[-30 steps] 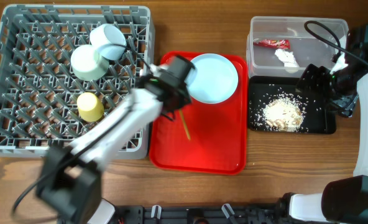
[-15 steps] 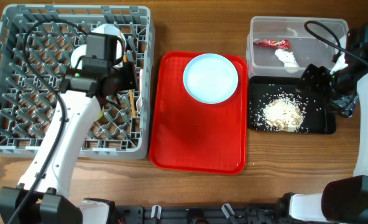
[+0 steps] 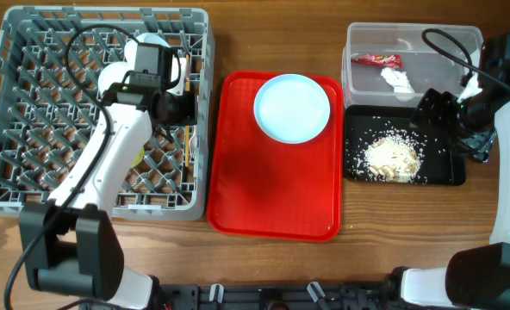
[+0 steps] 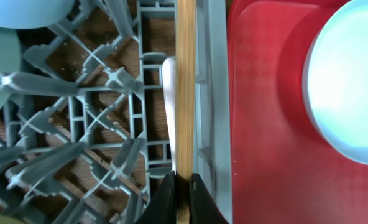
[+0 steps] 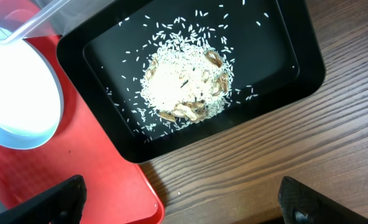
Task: Sort waste into correct bins and load items into the dishwasher rack
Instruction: 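Insert the chopsticks upright into the rack beside the fork, then grasp the edge of the light-blue plate with the left gripper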
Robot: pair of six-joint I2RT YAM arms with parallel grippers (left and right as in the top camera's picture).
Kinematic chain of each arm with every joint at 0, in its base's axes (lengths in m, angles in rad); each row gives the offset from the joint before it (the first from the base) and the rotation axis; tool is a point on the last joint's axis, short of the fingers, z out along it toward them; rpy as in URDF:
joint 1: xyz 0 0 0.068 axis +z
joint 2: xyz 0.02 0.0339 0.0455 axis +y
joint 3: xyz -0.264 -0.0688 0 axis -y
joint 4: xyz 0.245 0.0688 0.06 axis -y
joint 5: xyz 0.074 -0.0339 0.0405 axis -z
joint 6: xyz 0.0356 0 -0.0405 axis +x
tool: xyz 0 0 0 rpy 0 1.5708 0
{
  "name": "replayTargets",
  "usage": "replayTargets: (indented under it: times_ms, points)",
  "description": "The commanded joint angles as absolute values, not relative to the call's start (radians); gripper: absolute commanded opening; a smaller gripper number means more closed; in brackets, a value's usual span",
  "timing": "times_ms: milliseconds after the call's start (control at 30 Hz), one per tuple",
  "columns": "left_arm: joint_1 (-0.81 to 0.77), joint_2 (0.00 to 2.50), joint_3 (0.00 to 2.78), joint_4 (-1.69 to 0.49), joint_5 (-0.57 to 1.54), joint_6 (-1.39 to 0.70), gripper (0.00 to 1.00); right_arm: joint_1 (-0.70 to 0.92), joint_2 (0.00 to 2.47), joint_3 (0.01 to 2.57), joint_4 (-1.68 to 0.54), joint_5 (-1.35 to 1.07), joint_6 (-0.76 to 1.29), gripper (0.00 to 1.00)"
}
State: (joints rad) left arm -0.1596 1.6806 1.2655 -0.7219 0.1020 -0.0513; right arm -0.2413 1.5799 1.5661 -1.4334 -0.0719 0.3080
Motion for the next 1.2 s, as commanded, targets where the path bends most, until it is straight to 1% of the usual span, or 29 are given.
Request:
replayTargets:
  times_ms: [0, 33, 100, 133, 200, 300, 400, 433, 467, 533, 600, 733, 833, 1000, 1167]
  points:
    - [-0.155, 1.699, 1.268, -0.709, 0.115, -0.030, 0.18, -0.244, 1.560, 1.583, -1.435, -0.088, 0.291, 1.00]
    - [-0.155, 1.698, 1.268, -0.706, 0.115, -0.030, 0.23, -0.244, 1.560, 1.583, -1.435, -0.088, 0.290, 1.00]
    - [-0.155, 1.692, 1.269, -0.704, 0.112, -0.030, 0.37, -0.244, 1.560, 1.583, -1.434, -0.088, 0.290, 1.00]
    - [-0.155, 1.684, 1.269, -0.706, 0.112, -0.030, 0.40, -0.244, 1.560, 1.583, -1.434, -0.088, 0.290, 1.00]
    - [-0.155, 1.666, 1.272, -0.708, 0.112, -0.031, 0.43, -0.244, 1.560, 1.583, -1.434, -0.088, 0.290, 1.00]
    - [-0.161, 1.628, 1.291, -0.711, 0.115, -0.034, 0.43, -0.244, 1.560, 1.583, -1.434, -0.088, 0.289, 1.00]
    - [-0.189, 1.581, 1.322, -0.705, 0.133, -0.034, 0.46, -0.244, 1.560, 1.583, -1.434, -0.088, 0.290, 1.00]
    - [-0.207, 1.566, 1.330, -0.694, 0.150, -0.034, 0.49, -0.244, 1.560, 1.583, -1.434, -0.088, 0.289, 1.00]
    - [-0.228, 1.553, 1.333, -0.673, 0.166, -0.034, 0.54, -0.244, 1.560, 1.583, -1.434, -0.088, 0.290, 1.00]
    - [-0.278, 1.544, 1.333, -0.627, 0.181, -0.034, 0.56, -0.244, 1.560, 1.583, -1.433, -0.088, 0.290, 1.00]
    - [-0.344, 1.555, 1.332, -0.585, 0.182, -0.033, 0.61, -0.244, 1.560, 1.583, -1.434, -0.088, 0.291, 1.00]
    - [-0.461, 1.616, 1.332, -0.508, 0.182, -0.029, 0.65, -0.244, 1.560, 1.583, -1.434, -0.091, 0.290, 1.00]
    - [-0.527, 1.681, 1.332, -0.450, 0.182, -0.027, 0.65, -0.244, 1.560, 1.583, -1.434, -0.091, 0.291, 1.00]
    - [-0.628, 1.815, 1.332, -0.378, 0.183, 0.073, 0.63, -0.244, 1.560, 1.583, -1.433, -0.091, 0.289, 1.00]
    - [-0.701, 1.938, 1.332, -0.356, 0.156, 0.181, 0.66, -0.244, 1.560, 1.583, -1.433, -0.091, 0.288, 1.00]
